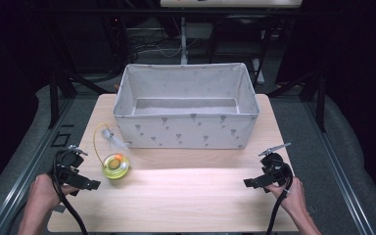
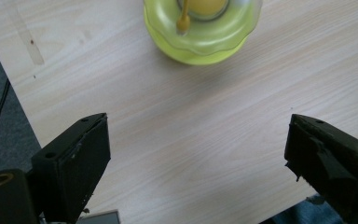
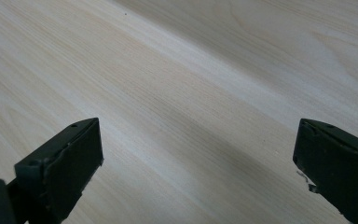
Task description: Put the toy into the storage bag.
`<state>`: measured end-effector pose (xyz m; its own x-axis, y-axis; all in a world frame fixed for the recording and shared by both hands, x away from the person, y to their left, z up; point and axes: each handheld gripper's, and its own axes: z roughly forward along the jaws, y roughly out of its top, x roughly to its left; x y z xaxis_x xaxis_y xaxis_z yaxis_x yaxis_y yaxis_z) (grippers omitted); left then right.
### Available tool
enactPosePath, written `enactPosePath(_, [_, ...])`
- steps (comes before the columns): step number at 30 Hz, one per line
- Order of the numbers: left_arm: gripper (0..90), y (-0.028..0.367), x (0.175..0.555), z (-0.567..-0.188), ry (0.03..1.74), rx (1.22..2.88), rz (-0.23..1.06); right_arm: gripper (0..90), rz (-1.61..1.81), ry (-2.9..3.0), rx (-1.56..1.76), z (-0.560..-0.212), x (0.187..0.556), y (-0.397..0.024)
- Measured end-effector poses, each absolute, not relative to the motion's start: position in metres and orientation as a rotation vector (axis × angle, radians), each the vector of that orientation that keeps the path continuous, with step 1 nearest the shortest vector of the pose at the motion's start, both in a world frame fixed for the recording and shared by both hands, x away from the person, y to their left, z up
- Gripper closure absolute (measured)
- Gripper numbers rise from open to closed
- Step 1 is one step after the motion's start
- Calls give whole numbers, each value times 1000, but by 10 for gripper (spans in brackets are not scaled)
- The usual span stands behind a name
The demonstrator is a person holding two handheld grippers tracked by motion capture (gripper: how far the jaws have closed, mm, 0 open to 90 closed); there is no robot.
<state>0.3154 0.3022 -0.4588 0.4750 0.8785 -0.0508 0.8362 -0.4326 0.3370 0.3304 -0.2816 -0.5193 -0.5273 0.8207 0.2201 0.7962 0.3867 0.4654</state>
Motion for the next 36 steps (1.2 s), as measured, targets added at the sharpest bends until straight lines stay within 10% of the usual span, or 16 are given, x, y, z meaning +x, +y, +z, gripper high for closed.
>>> enactPosePath(19, [113,288,368,-390,1268,2480,181,21,797,2616,1457,-516,327,-275])
enactPosePath(36, [590,272,400,-365,1200,2573,177,29,757,2646,1458,-519,328,-274])
